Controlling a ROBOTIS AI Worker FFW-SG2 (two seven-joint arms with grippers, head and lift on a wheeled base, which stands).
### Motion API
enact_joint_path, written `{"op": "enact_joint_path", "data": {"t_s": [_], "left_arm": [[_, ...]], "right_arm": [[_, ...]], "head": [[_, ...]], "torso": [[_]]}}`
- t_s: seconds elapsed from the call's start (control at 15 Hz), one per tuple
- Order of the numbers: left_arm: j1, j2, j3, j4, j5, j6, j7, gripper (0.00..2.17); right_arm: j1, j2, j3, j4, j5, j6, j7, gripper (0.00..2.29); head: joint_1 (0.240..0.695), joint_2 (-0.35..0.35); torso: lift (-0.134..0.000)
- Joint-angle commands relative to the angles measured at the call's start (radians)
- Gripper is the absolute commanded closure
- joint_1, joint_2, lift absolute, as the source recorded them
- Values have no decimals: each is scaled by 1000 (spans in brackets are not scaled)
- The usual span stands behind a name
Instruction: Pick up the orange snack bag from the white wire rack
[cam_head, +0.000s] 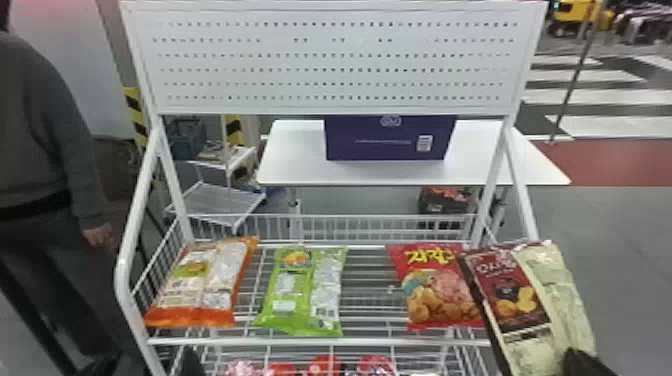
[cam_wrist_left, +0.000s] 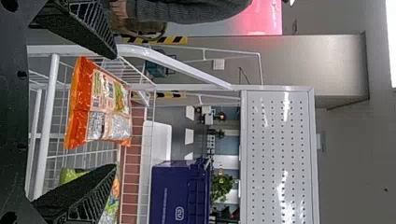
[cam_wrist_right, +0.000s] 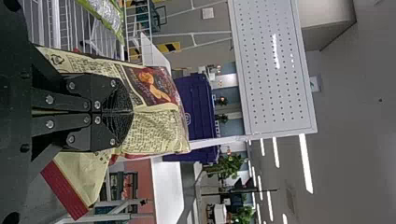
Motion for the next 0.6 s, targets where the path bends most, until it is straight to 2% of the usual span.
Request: {"op": "enact_joint_path", "data": {"t_s": [0.0,0.53], "left_arm": [[-1,0,0,4,0,0,0,46],[-52,0,-14,53,5,6,-5,49]], "right_arm": [[-2,0,0,1,-1,0,0,2256],[-6,2,0,9,-1,0,2,2256]], "head": [[499,0],[499,0]], "torso": [[0],[0]]}}
